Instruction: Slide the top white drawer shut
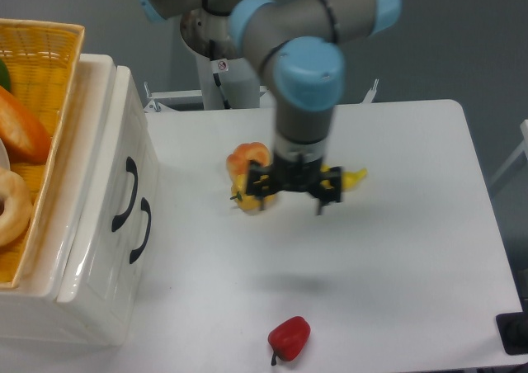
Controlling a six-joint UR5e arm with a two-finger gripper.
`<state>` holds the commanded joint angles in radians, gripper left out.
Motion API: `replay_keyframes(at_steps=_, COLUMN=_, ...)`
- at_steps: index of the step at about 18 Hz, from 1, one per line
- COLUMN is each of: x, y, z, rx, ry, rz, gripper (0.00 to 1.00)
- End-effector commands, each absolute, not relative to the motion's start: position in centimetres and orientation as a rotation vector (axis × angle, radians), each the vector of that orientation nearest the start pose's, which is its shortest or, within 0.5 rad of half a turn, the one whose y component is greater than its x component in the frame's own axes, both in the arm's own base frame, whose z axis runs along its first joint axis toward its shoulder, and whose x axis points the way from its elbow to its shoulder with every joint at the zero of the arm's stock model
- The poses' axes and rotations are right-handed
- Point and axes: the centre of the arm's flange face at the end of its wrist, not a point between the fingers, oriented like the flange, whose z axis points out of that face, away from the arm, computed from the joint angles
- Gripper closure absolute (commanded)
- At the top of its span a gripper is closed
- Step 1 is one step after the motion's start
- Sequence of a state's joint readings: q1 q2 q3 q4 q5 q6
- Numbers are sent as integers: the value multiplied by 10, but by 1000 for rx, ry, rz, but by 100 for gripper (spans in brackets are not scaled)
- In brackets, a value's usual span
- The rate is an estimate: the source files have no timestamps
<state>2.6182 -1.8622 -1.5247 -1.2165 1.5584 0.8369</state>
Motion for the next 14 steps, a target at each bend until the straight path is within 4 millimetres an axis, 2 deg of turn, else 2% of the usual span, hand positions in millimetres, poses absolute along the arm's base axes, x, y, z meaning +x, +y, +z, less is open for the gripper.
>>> replay_keyframes(at_steps=3, x=-501, y=382, z=378, rx=-3103, ry=-241, rz=159, gripper=0)
replay_keyframes(at_steps=8, x=-548, y=314, z=385, rx=-3139, ry=-244, rz=230, gripper=0)
replay_keyframes(at_steps=11, x=-567, y=279, z=381, rx=-3160, ry=-111, rz=211, gripper=0)
replay_keyframes(at_steps=14, x=-572, y=260, z=381, rx=-3168, ry=-47, rz=200, gripper=0)
